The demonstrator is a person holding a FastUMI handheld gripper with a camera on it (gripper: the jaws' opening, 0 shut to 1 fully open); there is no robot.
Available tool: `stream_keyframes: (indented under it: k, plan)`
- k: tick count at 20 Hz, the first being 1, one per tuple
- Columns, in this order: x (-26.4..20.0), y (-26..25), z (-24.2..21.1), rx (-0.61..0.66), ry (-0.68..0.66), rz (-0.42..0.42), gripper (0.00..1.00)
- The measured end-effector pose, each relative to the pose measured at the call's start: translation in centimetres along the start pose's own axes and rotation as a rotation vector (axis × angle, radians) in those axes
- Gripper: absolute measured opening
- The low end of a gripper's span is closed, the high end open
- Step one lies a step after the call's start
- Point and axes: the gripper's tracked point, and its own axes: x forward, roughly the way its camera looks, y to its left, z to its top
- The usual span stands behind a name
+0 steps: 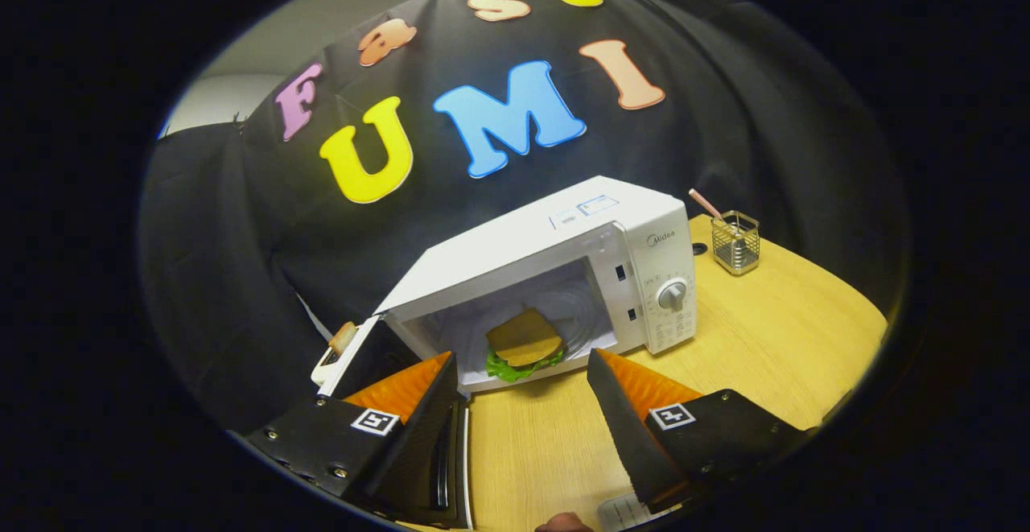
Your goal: Open the microwave, put the food inside, and close the microwave door.
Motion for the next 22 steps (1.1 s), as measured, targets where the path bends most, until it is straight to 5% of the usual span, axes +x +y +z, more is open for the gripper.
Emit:
stream_keyframes:
  k: [12,22]
  plan:
    - [-8.7,12.4,-0.7,-0.259,-0.045,0.344,0.97]
    - [-13.5,23.0,-6.3,-0.362,0.022,0.670,0.97]
